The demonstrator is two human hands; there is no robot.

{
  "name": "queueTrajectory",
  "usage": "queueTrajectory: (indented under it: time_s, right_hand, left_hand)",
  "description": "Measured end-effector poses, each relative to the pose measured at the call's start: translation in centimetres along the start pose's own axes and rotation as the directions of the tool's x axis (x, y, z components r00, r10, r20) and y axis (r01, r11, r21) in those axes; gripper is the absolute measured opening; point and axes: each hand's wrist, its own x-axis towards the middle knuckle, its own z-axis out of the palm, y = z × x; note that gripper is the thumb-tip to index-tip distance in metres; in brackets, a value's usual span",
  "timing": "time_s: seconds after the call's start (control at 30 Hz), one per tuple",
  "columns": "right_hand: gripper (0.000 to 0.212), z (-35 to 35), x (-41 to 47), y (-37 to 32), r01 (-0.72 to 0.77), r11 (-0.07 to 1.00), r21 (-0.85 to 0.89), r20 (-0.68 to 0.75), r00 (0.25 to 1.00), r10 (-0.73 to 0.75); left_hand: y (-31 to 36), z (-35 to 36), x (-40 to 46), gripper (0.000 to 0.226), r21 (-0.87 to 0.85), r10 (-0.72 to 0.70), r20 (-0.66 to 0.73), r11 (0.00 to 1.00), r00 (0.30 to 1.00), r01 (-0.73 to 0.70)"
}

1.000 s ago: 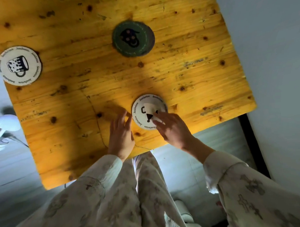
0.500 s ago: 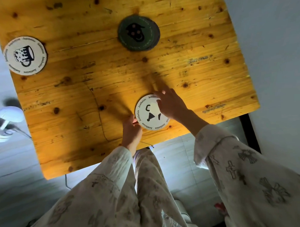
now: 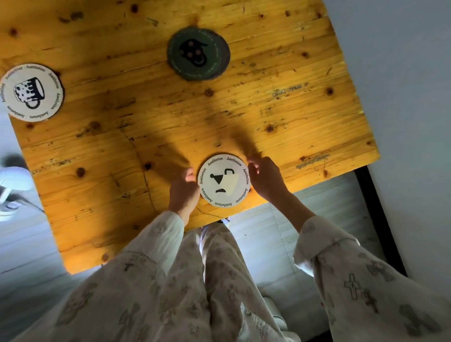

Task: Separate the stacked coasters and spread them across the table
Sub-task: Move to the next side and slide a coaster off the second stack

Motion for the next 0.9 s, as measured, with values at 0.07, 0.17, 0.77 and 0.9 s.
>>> queueTrajectory:
  time_s: [0.07, 0.17, 0.77, 0.9]
  right_hand:
    - [0.035, -0.3, 0.8, -1.1, 0.056, 0.998, -0.021, 0.051, 0.997, -0.055]
    - [0.036, -0.4, 1.3, -2.0, 0.132, 0.987, -0.089, 0.124, 0.985, -0.120]
    - [0.031, 0.7, -3.3, 0.1, -0.159, 0.966, 0.202, 0.030, 0.987, 0.156]
    - [0.031, 0.8, -3.6, 0.1, -0.166, 0.964, 0.209, 0.034, 0.986, 0.162]
  left_hand:
    - [-1.7, 0.5, -1.4, 0.047, 0.034, -0.032, 0.020, 0.999, 0.999, 0.031]
    - [-3.0, 1.1, -2.6, 0.048, -0.016, -0.070, 0.054, 0.997, 0.996, 0.071]
    - [-1.0, 0.5, -1.1, 0.062, -0.032, 0.053, 0.124, 0.998, 0.991, -0.050]
    - [-1.1, 0.5, -1.4, 0.063, -0.034, 0.048, 0.137, 0.998, 0.989, -0.044]
